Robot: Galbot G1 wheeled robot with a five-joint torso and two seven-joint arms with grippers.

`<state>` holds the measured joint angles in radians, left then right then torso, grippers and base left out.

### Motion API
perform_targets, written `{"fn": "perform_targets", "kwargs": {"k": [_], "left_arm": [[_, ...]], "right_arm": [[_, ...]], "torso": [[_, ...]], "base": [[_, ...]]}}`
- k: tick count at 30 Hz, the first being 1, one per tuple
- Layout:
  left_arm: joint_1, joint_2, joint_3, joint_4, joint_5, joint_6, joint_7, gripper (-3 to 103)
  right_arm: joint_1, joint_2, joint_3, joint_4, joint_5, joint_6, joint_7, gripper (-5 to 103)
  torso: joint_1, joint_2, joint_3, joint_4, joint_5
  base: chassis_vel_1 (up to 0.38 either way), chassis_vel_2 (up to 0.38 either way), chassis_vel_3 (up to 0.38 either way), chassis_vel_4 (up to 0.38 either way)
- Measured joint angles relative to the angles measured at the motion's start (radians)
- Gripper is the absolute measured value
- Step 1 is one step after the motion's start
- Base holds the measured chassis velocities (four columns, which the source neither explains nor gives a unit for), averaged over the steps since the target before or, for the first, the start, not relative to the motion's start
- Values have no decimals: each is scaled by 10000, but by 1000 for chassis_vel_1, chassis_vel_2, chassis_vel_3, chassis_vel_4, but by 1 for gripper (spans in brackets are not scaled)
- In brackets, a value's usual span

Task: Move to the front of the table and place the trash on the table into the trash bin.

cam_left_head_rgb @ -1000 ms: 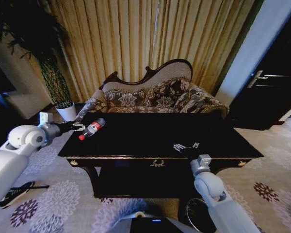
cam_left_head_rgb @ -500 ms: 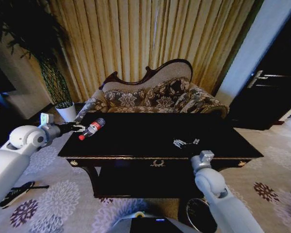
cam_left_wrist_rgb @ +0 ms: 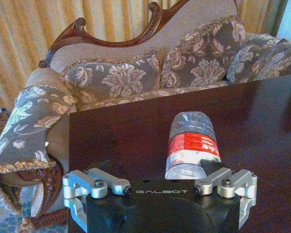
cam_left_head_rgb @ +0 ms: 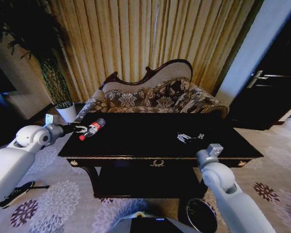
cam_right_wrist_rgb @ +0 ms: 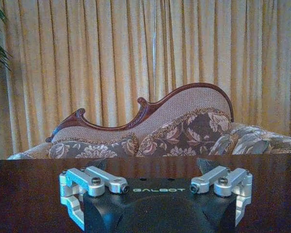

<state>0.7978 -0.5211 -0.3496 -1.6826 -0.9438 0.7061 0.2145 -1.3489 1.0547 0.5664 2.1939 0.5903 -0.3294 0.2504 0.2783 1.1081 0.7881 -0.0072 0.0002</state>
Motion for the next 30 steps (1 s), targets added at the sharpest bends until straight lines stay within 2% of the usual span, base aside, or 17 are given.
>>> {"fn": "perform_targets", "kwargs": {"k": [12,13,14,30], "left_arm": [[240,-92,-36,-332,467,27,130,100],[325,-128,-87,-458,517,94,117,100],[346,-134,-164,-584,531,93,122,100],[405,-87,-303,-489,568,49,122,100]], "right_arm": [[43,64,-136,-203,-136,108,-31,100],[32,66,-141,-250,-182,144,-39,100],[29,71,-149,-279,-211,184,-46,100],[47,85,-269,-397,-283,280,-65,100]], "torso": [[0,0,1,-1,-4],[0,-4,5,9,-20],[1,-3,4,2,-6],[1,-3,3,2,-3]], "base": [[0,0,0,0],[0,0,0,0],[0,0,0,0],[0,0,0,0]]}}
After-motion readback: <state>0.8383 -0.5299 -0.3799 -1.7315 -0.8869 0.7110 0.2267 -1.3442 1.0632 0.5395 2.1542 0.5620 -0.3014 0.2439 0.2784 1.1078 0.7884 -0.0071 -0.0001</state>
